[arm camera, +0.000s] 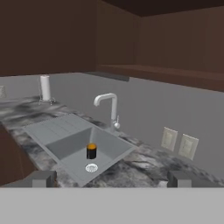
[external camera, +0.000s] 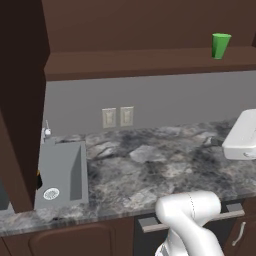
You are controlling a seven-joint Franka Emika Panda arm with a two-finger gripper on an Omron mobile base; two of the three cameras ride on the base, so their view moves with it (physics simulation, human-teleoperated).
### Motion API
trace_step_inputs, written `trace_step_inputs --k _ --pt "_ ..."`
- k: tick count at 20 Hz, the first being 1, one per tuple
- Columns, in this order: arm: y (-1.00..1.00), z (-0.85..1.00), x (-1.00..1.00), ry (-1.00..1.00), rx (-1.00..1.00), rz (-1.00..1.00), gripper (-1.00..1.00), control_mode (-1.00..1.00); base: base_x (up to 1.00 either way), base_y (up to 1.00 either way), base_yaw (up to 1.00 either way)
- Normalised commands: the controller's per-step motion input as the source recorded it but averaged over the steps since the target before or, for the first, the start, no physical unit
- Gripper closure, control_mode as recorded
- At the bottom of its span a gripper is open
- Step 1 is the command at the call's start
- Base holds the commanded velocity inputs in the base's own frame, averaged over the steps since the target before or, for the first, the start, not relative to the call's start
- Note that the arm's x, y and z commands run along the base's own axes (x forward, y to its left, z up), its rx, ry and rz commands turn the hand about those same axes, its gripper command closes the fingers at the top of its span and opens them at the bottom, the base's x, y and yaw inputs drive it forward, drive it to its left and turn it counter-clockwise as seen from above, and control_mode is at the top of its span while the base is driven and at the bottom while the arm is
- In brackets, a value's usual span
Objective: Open the cabinet directly in front. Then move the beer and the cup to the dining counter with the candle on it.
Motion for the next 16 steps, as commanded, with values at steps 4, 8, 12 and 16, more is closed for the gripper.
trace_step_inputs --k 4,8,12,16 --pt "0.00 0.00 0.00 0.00 0.00 0.00 -1.00 1.00 0.73 0.00 0.13" --pt "0.00 0.00 0.00 0.00 0.00 0.00 -1.00 -1.00 0.12 -0.05 0.05" --pt "0.00 0.19 0.00 0.07 0.00 -0.02 -1.00 -1.00 0.00 0.00 0.00" --pt "-0.02 0.43 0.00 0.10 0.00 -0.17 -1.00 -1.00 0.00 0.00 0.00"
